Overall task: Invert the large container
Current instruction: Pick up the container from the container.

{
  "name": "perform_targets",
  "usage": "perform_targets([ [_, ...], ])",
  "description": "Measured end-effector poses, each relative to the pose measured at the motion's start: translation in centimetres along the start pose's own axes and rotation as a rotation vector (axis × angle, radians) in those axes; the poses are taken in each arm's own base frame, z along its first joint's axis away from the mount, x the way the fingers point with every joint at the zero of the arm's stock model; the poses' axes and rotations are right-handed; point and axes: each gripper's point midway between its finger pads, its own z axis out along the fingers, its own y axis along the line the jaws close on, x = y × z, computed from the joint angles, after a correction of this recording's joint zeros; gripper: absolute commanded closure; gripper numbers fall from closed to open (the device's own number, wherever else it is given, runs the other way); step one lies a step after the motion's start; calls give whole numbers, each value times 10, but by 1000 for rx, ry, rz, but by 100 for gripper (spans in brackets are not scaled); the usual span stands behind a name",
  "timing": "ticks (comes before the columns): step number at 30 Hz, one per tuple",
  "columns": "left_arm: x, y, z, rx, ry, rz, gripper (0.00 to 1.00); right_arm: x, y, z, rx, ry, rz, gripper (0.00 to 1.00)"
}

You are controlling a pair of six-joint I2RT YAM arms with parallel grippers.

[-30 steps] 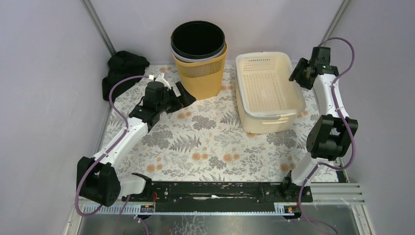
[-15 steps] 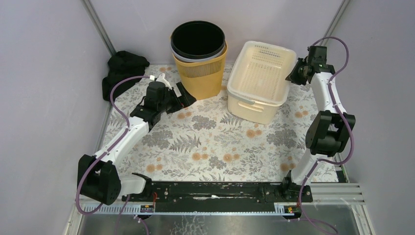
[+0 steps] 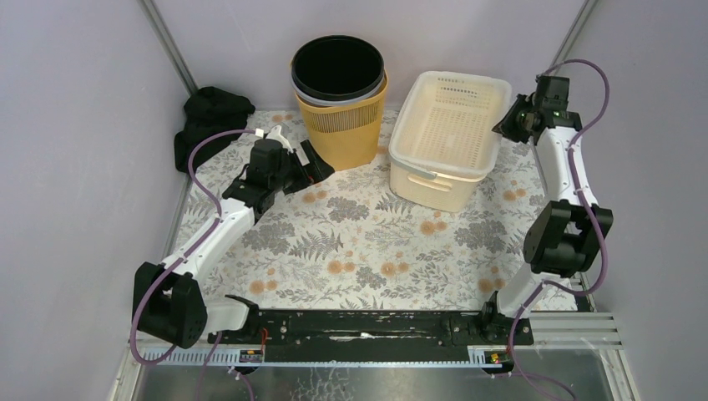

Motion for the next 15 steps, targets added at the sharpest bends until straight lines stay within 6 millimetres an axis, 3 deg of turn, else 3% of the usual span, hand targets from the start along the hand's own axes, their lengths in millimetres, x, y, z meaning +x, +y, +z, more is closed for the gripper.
perform_targets([
  [6, 0, 0, 0, 0, 0, 0, 0, -14, 11, -28, -87, -53, 67, 100],
  [15, 1, 1, 0, -5, 6, 0, 0, -27, 12, -59, -203, -115, 172, 100],
])
